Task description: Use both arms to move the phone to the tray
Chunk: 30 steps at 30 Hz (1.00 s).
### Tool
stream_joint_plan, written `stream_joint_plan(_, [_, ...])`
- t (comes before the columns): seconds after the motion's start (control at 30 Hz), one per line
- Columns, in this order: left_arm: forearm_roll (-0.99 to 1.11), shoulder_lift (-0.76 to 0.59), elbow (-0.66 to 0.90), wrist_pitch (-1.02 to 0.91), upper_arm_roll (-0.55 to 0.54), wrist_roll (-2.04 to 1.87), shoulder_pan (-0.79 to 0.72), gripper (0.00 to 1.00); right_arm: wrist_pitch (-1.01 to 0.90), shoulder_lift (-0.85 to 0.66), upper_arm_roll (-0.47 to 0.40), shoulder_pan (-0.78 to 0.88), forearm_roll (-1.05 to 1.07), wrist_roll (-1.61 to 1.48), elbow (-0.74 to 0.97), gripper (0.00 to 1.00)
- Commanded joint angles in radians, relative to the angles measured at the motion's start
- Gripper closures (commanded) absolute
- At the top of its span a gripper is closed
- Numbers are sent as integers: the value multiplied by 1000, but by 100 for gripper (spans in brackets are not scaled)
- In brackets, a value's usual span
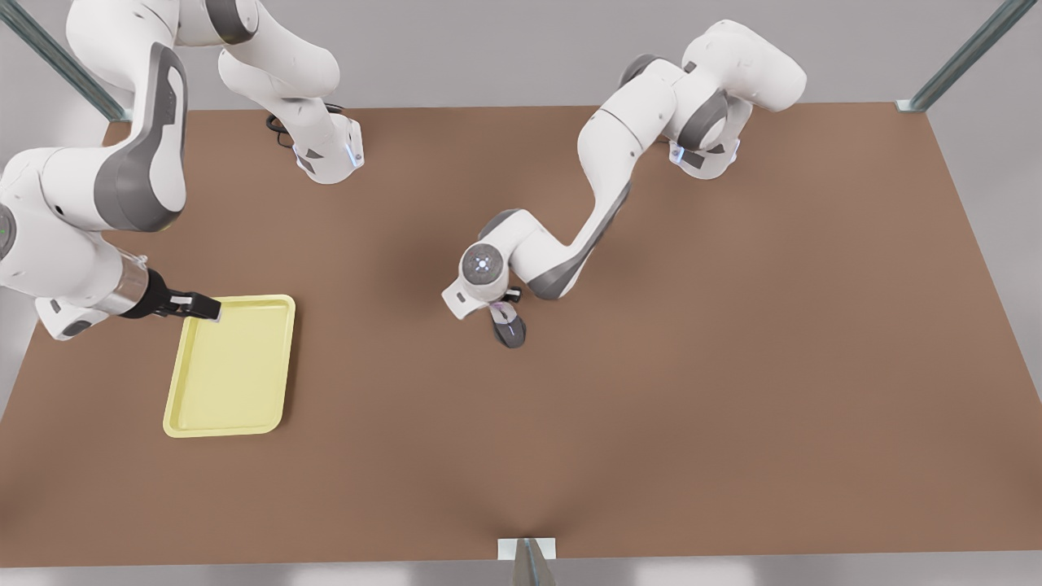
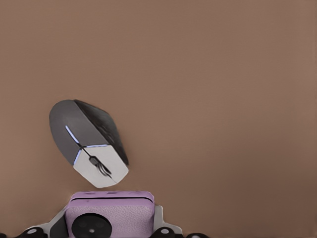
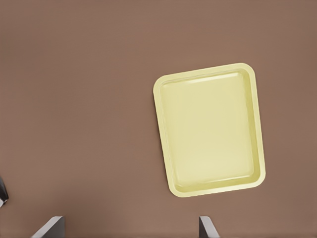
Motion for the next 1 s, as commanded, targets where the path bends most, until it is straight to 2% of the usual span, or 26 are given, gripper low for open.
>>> stream_joint_plan(0.0, [-21,16,9,92,-12,-514,-15,23,1,6,4,2,-5,8,7,0])
stream_joint_plan(0.17, [-21,50,9,328,-63,-511,-10,22,-11,38,-1,-1,-7,-2,17,0])
stream_joint_plan(0.3, [-38,56,8,369,-66,-514,-8,20,-11,38,-2,-4,-10,4,10,0])
stream_joint_plan(0.33, [-46,59,8,369,-78,-508,-10,16,-10,38,-2,-4,-10,5,10,0])
stream_joint_plan(0.37, [-46,65,8,369,-77,-504,-11,0,-10,40,-2,-5,-10,-1,10,0])
stream_joint_plan(0.5, [-46,57,0,348,-77,-506,-12,0,-11,41,-2,-10,-8,-4,9,0])
stream_joint_plan(0.53, [-32,-13,-3,194,-60,-459,21,0,-11,41,-4,-10,-8,-1,9,0])
stream_joint_plan(0.57, [-32,-151,-6,-144,-60,-198,201,0,-11,40,-4,-7,-10,8,10,0])
stream_joint_plan(0.6, [42,-271,-6,-393,-58,115,430,0,-11,40,-4,-7,-10,8,10,0])
stream_joint_plan(0.67, [249,-381,-6,-545,-58,520,630,0,-10,40,-1,1,-7,8,12,0])
stream_joint_plan(0.73, [293,-457,-17,-608,-14,680,719,0,-2,40,16,27,5,7,12,0])
stream_joint_plan(0.77, [290,-570,-183,-551,-14,698,737,0,-1,40,16,77,2,10,14,0])
stream_joint_plan(0.8, [295,-811,-540,-290,-12,694,729,0,2,41,16,94,7,42,14,0])
stream_joint_plan(0.83, [294,-845,-561,-347,-11,686,726,0,62,46,16,129,12,56,-3,0])
stream_joint_plan(0.87, [284,-826,-508,-431,-14,684,726,0,153,52,16,179,13,56,-46,0])
stream_joint_plan(0.93, [274,-823,-463,-448,-29,678,726,0,179,87,16,274,12,58,-89,0])
stream_joint_plan(0.97, [263,-820,-383,-451,-61,677,725,0,219,99,16,326,10,61,-137,0])
